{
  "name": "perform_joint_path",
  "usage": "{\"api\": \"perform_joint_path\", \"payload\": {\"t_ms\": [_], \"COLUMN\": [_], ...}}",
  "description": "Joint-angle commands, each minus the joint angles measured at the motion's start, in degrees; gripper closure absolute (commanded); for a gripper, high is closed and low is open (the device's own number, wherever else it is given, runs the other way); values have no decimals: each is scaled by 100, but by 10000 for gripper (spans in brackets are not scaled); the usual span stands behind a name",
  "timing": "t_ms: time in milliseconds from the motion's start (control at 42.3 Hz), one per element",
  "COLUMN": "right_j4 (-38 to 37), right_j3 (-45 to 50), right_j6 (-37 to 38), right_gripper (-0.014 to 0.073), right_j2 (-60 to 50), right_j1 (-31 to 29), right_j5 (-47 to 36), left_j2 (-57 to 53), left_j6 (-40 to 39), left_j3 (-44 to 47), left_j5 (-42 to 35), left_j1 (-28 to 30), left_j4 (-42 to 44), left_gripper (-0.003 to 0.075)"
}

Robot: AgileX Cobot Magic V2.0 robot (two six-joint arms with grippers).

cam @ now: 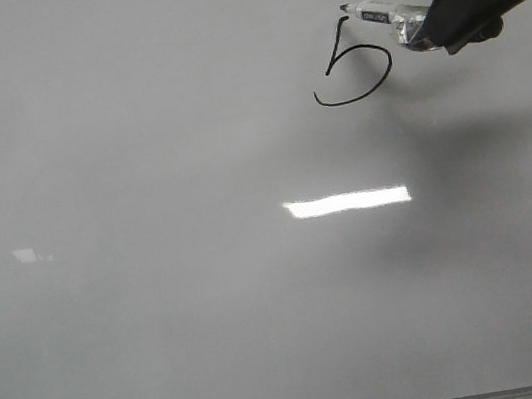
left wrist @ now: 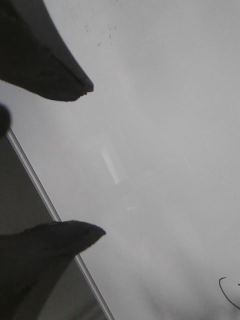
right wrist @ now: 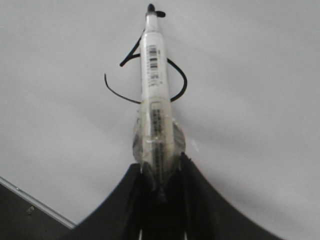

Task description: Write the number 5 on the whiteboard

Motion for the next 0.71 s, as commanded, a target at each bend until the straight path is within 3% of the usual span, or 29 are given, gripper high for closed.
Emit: {"api": "perform_joint_path", "payload": {"t_ms": [0,165,354,496,614,685], "right_j4": [45,32,32,32,32,37], "right_j3": [-187,-187,-212,-422,-414,-414], "right_j6": [-18,-18,-18,-120,-1307,-1911], "right_gripper": [655,655,655,655,655,655], "right_j2": [-24,176,103,-590,-1045,-1155], "right_j1": [-35,-50,-608,-22,820,1227], "right_j5": [-438,-506,-320,442,1767,2437], "left_j2": [-24,-24,-24,-24,-24,0], "left_j6": [-36,-36,-36,456,1735,2338], "left_j3": [-152,-152,-152,-163,-163,-163], "left_j5": [-411,-411,-464,-697,-646,-466], "left_j1": [21,21,21,-84,-666,-1245], "left_j4": [-98,-98,-98,-262,-1141,-1244], "left_gripper": [227,227,227,227,226,216]}}
